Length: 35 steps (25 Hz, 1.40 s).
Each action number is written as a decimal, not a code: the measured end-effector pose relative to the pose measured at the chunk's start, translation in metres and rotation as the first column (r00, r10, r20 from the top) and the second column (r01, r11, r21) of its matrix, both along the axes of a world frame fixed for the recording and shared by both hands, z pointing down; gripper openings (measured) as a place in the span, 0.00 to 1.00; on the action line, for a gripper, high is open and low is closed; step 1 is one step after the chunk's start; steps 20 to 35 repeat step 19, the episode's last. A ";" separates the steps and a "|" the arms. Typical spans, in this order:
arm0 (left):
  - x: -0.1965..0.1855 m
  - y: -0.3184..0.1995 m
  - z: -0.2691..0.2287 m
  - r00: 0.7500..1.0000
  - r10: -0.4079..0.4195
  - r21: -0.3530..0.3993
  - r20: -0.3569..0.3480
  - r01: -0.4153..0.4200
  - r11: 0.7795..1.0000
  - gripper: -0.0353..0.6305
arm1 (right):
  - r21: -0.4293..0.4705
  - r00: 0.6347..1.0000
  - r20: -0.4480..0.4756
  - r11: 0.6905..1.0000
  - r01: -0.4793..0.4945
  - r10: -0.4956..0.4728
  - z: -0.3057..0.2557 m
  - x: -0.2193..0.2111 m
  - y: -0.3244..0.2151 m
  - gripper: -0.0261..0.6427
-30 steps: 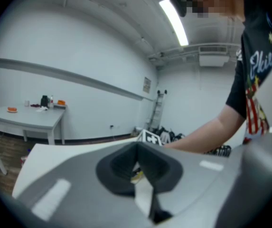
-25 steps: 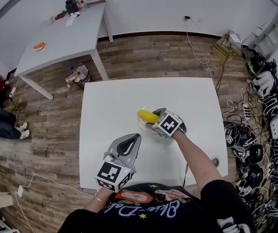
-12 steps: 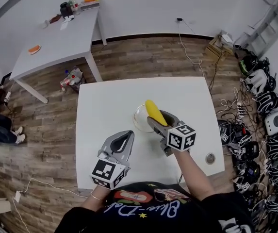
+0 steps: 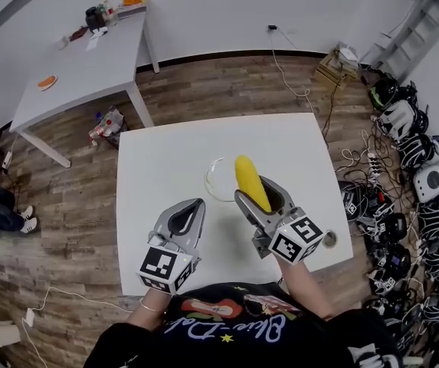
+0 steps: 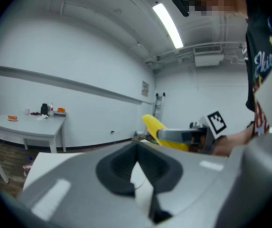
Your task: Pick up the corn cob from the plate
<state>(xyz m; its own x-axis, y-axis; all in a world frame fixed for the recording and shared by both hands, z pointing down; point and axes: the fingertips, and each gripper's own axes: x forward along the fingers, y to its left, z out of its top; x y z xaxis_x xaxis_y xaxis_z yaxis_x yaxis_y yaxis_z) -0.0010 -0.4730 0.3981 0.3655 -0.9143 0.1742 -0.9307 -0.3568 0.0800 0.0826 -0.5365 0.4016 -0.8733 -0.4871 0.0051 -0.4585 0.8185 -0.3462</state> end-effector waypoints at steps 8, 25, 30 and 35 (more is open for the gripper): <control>0.012 0.008 0.002 0.999 0.035 -0.009 0.024 -0.034 0.999 0.05 | -0.043 0.999 -0.028 0.998 -0.047 0.046 0.012 0.015 0.001 0.44; 0.017 0.013 0.009 0.999 0.049 -0.030 0.002 -0.048 0.998 0.05 | -0.058 0.997 -0.050 0.997 -0.053 0.050 0.015 0.022 0.008 0.44; 0.017 0.013 0.009 0.999 0.049 -0.030 0.002 -0.048 0.998 0.05 | -0.058 0.997 -0.050 0.997 -0.053 0.050 0.015 0.022 0.008 0.44; 0.017 0.013 0.009 0.999 0.049 -0.030 0.002 -0.048 0.998 0.05 | -0.058 0.997 -0.050 0.997 -0.053 0.050 0.015 0.022 0.008 0.44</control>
